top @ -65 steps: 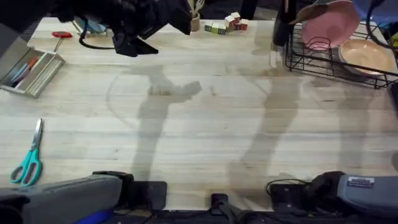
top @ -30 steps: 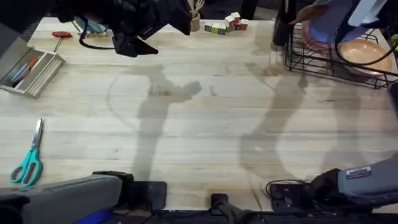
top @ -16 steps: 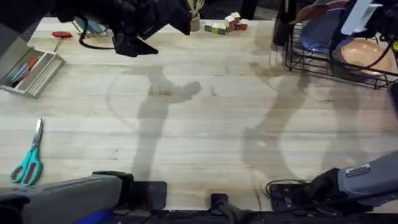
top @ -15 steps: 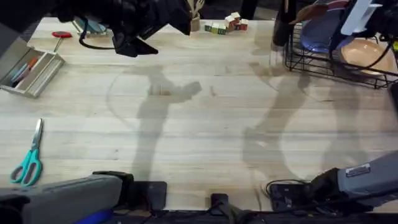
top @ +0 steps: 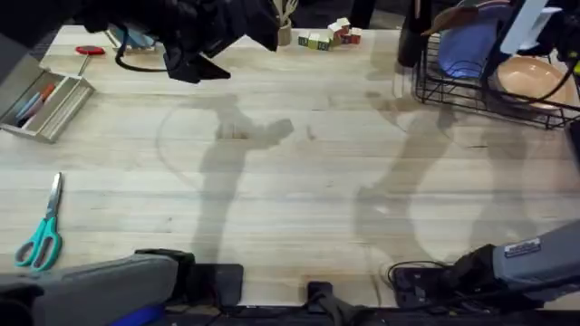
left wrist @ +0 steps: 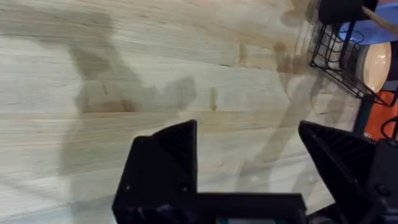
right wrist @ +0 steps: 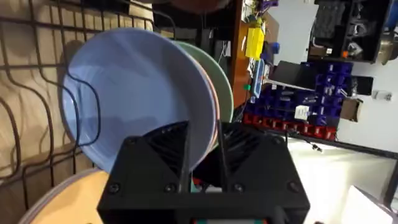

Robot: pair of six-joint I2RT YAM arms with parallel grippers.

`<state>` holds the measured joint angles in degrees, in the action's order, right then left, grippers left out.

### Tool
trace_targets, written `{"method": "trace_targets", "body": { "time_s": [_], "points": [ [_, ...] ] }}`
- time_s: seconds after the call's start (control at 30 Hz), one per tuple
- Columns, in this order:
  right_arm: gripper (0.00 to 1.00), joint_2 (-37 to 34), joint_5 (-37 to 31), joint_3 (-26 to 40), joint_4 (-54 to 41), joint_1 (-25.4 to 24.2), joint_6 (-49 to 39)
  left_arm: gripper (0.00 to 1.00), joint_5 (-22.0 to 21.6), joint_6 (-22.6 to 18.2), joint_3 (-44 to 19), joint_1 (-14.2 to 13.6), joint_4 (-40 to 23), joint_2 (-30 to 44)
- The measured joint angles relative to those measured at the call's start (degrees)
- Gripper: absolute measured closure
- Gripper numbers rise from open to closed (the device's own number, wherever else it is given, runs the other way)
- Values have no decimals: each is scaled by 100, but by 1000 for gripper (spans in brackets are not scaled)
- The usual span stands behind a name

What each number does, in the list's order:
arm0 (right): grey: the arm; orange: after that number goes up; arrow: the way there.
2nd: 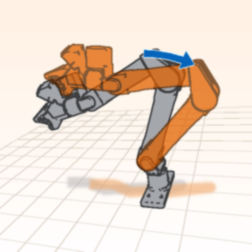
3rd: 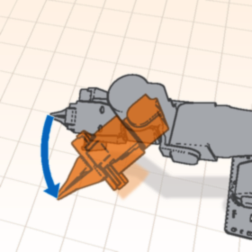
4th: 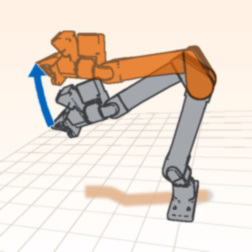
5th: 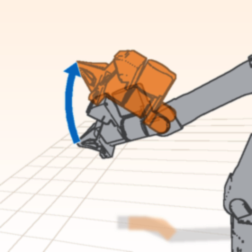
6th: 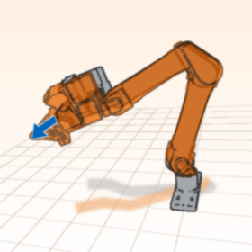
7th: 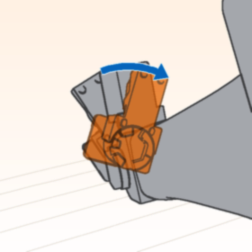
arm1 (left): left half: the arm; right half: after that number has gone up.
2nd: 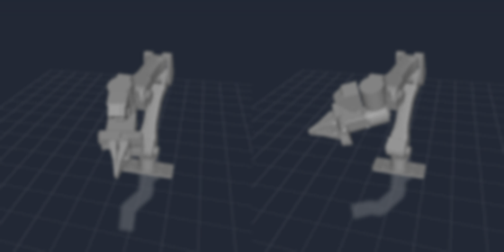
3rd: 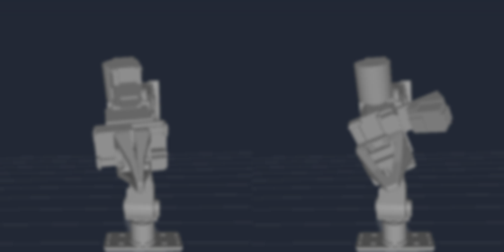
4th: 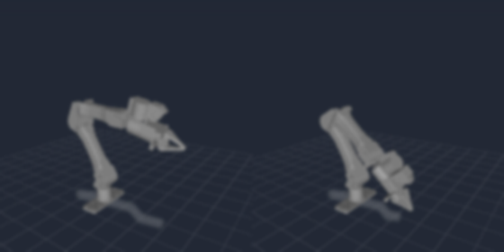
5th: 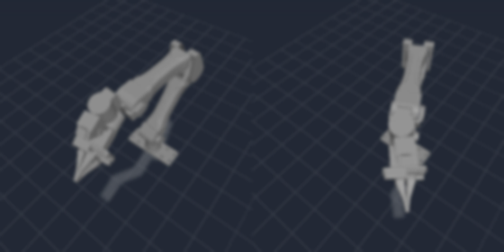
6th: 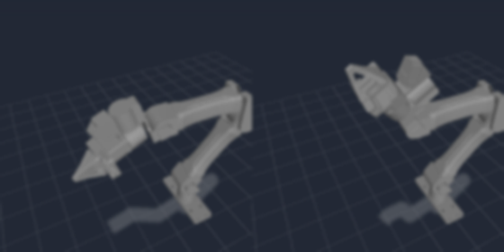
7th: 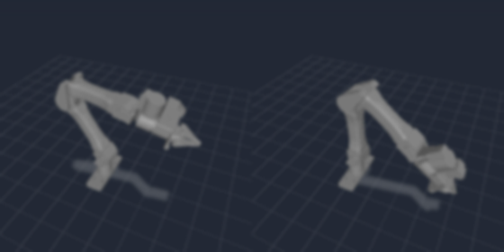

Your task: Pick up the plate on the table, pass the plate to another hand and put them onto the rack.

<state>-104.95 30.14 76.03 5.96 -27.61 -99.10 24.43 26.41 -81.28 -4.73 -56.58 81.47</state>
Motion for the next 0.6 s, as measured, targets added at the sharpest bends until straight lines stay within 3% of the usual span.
{"method": "trace_targets", "body": {
  "time_s": [0.33,0.6],
  "points": [
    [712,532,226,0,-207,-203,117,7,-2,0,0,-2,0,0],
    [700,1359,902,0,-465,-174,1420,7,-2,-2,0,0,2,0]
  ]
}}
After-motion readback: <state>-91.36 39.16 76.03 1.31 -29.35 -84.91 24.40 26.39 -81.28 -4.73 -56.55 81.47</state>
